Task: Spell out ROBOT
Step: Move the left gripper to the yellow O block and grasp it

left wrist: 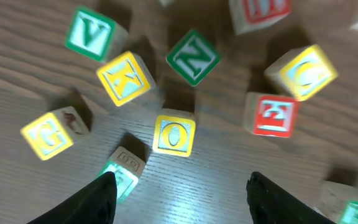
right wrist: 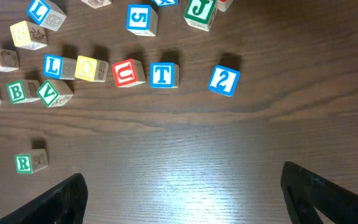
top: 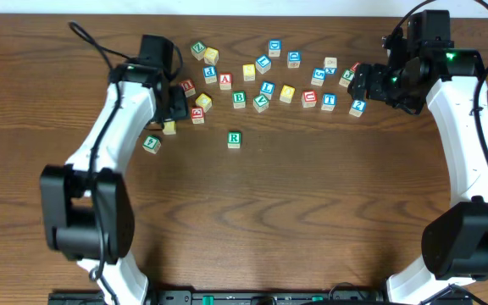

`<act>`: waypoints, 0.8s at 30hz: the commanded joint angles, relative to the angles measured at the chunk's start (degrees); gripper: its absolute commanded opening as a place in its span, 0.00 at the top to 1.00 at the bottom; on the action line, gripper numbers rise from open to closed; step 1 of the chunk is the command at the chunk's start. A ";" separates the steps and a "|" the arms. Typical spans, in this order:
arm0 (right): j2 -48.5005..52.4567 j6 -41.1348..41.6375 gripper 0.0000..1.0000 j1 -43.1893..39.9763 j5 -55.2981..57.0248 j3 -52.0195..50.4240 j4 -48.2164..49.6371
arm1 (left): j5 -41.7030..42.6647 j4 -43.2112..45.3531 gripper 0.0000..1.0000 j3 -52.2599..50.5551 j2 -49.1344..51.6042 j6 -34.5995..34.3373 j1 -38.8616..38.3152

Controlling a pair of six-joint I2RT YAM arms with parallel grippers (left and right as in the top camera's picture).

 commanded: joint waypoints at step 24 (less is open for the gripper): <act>0.52 0.63 0.06 0.28 0.68 0.94 -0.42 | -2.36 4.37 0.51 1.05 10.95 3.13 0.20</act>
